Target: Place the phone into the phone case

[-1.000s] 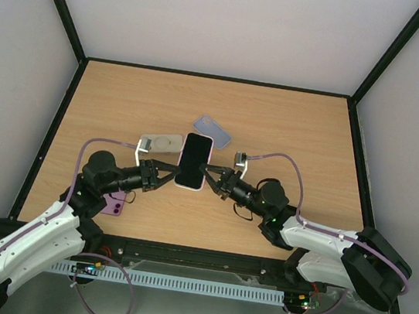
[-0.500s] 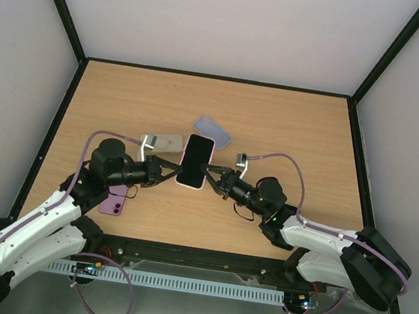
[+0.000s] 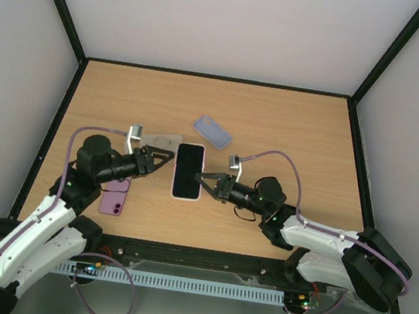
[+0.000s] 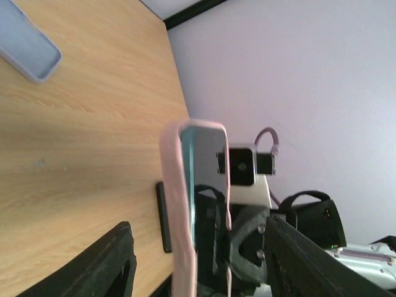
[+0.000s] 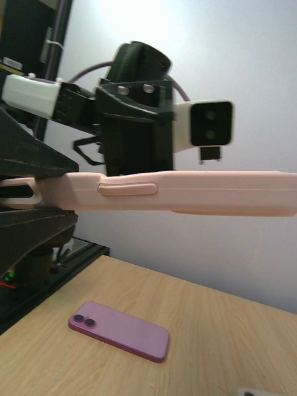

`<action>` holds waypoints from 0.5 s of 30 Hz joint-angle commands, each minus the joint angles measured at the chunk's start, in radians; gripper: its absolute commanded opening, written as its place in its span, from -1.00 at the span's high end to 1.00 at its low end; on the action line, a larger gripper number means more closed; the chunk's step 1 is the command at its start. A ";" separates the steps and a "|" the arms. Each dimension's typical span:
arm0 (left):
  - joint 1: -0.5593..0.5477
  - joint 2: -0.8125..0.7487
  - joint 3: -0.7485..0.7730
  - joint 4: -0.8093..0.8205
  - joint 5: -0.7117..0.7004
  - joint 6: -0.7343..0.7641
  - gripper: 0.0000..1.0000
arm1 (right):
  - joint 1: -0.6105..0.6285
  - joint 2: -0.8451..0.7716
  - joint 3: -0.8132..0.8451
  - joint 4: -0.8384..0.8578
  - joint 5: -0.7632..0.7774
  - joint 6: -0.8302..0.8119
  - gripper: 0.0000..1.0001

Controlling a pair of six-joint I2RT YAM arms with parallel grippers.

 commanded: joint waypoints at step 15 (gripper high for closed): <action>0.059 0.104 0.050 0.124 0.145 0.107 0.09 | 0.007 -0.018 -0.013 0.223 -0.147 0.017 0.86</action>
